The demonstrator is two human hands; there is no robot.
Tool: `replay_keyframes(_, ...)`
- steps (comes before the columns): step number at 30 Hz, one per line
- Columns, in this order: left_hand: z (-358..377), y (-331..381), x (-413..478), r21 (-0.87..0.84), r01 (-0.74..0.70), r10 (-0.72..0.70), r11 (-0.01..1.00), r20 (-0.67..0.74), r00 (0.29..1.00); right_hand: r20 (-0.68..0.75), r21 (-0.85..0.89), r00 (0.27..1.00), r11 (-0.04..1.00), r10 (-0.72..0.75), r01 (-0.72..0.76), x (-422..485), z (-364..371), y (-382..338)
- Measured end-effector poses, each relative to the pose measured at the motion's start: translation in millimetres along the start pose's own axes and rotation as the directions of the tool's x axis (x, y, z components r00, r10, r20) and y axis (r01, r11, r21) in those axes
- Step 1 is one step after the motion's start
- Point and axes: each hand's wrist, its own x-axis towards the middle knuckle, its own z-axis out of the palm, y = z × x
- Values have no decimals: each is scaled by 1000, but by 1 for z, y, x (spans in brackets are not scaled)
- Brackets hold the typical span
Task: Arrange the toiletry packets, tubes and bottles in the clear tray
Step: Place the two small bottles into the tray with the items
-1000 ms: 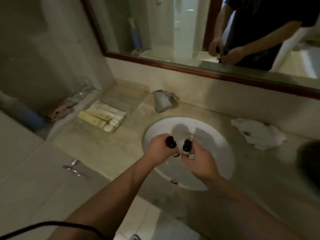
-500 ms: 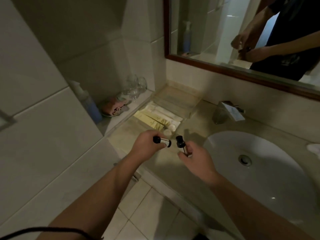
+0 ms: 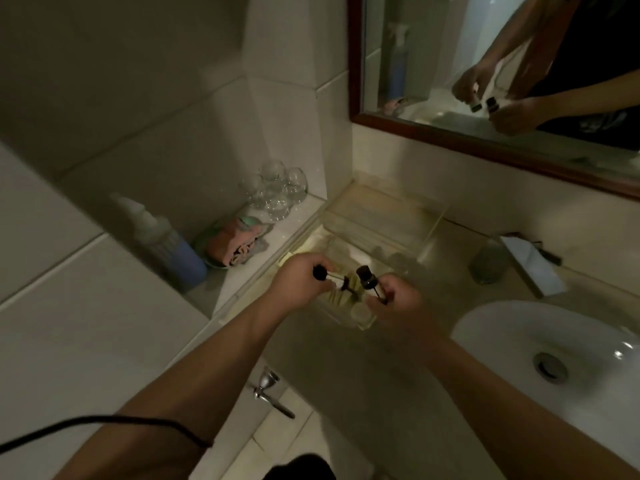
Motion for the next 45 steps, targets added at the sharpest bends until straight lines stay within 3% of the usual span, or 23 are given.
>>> replay_keyframes(3, -6, -4, 25, -4, -24, 24, 1000, 13, 1000, -10, -99, 1000, 995, -21, 19, 21, -3, -1)
replay_keyframes(8, -9, -23, 71, -35, -9, 12, 999, 83, 996, 55, -248, 995, 966, 89, -73, 56, 1, -4)
replay_keyframes(14, -6, -39, 112, 14, -81, 76, 997, 237, 969, 17, -399, 993, 911, 119, -103, 81, 14, -10)
replay_keyframes(23, 6, -65, 148, 14, -152, 136, 988, 367, 920, 99, -542, 968, 828, 229, -140, 102, 20, -6)
replay_keyframes(28, 7, -77, 152, 139, -253, 181, 957, 396, 900, 128, -566, 971, 819, 204, -97, 109, 28, -3)
replay_keyframes(40, 9, -83, 148, 167, -372, 295, 913, 360, 885, 102, -591, 985, 805, 141, -54, 110, 37, -9)
replay_keyframes(45, 10, -87, 147, 152, -348, 281, 925, 342, 896, 79, -586, 986, 807, 148, -74, 107, 37, -9)
